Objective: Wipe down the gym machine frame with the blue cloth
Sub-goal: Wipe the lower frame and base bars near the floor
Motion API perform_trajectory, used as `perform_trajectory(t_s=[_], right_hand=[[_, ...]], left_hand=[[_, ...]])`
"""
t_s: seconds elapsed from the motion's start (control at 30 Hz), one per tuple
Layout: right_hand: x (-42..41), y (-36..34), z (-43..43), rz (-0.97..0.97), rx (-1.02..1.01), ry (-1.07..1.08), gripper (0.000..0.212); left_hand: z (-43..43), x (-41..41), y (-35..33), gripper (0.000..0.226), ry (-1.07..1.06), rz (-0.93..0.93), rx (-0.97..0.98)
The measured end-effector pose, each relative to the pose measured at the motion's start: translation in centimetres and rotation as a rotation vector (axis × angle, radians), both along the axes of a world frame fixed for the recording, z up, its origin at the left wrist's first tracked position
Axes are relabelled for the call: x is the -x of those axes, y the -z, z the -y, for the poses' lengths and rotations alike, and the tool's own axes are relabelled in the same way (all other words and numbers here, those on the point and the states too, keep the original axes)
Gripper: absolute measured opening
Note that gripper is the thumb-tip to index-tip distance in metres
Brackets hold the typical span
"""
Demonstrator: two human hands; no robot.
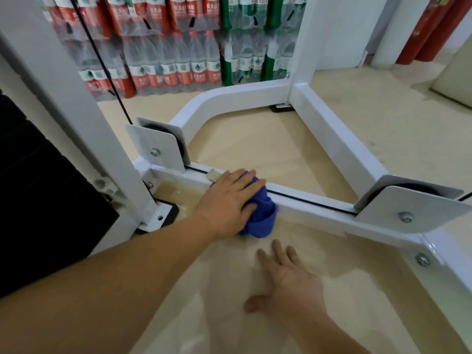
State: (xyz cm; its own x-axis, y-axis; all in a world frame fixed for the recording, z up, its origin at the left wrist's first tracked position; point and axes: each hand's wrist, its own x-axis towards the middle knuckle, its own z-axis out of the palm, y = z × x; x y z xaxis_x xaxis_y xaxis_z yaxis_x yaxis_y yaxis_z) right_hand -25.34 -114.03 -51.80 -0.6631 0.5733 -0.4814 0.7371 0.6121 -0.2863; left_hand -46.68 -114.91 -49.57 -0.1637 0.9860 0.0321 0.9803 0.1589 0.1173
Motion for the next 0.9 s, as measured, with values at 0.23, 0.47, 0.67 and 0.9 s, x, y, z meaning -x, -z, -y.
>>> perform_trajectory(t_s=[0.23, 0.47, 0.67, 0.9], right_hand=[[0.8, 0.5, 0.1, -0.003, -0.019, 0.03, 0.128], [1.3, 0.4, -0.2, 0.031, 0.036, 0.049, 0.125], [1.0, -0.3, 0.3, -0.007, 0.006, 0.061, 0.124], [0.9, -0.2, 0.8, -0.003, 0.009, 0.067, 0.123]], left_hand=[[-2.8, -6.5, 0.6, 0.087, -0.18, 0.002, 0.02], [3.7, -2.2, 1.9, 0.061, 0.026, 0.214, -0.204], [11.4, 3.9, -2.0, 0.056, -0.539, 0.024, -0.348], [4.5, 5.7, -4.9, 0.052, -0.872, 0.428, -0.701]])
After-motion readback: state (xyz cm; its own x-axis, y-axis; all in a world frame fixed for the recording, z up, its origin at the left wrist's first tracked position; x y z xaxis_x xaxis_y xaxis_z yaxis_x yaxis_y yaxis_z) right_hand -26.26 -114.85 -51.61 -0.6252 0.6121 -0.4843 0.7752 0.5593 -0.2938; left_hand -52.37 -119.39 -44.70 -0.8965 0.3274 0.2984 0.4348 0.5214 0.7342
